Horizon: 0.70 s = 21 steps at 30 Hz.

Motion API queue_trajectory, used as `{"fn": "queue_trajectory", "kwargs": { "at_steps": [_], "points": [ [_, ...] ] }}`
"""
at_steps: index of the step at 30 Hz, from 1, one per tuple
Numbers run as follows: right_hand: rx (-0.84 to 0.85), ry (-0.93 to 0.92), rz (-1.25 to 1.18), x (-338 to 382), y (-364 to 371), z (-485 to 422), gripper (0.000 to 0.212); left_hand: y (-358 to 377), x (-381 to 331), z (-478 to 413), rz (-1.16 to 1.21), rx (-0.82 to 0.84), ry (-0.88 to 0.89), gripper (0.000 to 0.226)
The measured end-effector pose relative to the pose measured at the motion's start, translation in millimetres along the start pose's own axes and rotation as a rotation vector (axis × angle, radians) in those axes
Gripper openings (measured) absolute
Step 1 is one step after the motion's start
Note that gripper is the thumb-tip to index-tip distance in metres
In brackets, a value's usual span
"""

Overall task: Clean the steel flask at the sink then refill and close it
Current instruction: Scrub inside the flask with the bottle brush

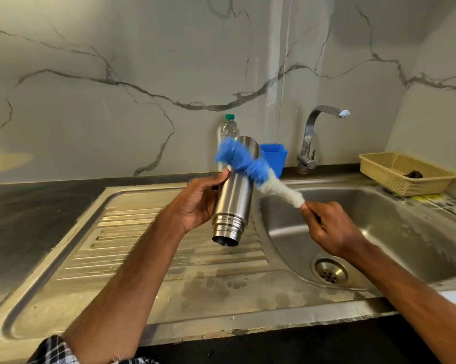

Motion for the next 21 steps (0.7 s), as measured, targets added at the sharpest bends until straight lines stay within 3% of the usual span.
{"fn": "queue_trajectory", "kwargs": {
  "at_steps": [2, 6, 10, 15, 18, 21],
  "points": [
    [0.004, 0.025, -0.016, -6.1, 0.9, 2.9, 0.037, -1.1, 0.3, -1.7, 0.012, 0.002, -0.006, 0.053],
    [0.084, -0.177, -0.034, 11.1, 5.9, 6.7, 0.028, -2.1, -3.2, 0.0, 0.035, 0.056, 0.029, 0.057],
    [0.019, 0.002, -0.015, -0.7, 0.8, 2.3, 0.036, -5.2, -4.8, 0.4, -0.039, -0.038, 0.029, 0.058],
    [0.094, -0.154, -0.028, 15.3, 9.3, 3.7, 0.031, -8.7, -5.7, -0.4, 0.030, 0.020, 0.050, 0.072],
    [0.024, -0.013, -0.027, 0.4, 4.6, 2.1, 0.035, -11.1, -7.9, 0.0, 0.041, -0.054, 0.049, 0.054],
    [0.070, -0.137, -0.072, 12.3, 9.5, 5.0, 0.031, -5.5, -9.4, 4.7, 0.109, -0.018, 0.066, 0.028]
  ]
}}
Point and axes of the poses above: each hand's wrist, its own z-axis away from the middle knuckle, its own y-axis out of the palm, x = y × z, the point moved 8 cm from there along -z, towards the middle knuckle, and after that the axes turned 14 degrees about -y, right-handed, at the moved point
